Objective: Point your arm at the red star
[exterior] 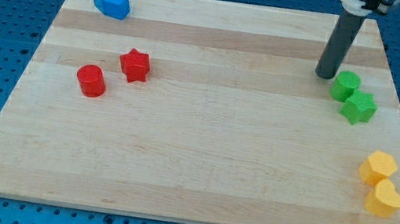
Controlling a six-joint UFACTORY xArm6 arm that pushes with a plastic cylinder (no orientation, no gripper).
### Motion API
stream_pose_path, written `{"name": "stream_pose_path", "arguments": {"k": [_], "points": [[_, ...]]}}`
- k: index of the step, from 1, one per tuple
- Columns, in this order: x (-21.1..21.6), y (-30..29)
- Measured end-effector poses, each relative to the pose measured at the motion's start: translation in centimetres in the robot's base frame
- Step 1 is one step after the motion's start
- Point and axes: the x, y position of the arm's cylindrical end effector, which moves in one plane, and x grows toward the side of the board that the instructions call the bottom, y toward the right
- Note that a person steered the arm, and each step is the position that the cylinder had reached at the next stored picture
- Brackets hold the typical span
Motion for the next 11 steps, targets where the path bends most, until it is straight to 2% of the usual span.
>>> {"name": "stream_pose_path", "arguments": {"k": [4,5,8,11], "points": [[-0.9,-0.9],[-0.4,-4.4],[5.1,-17.4],[5.4,-27.9]]}}
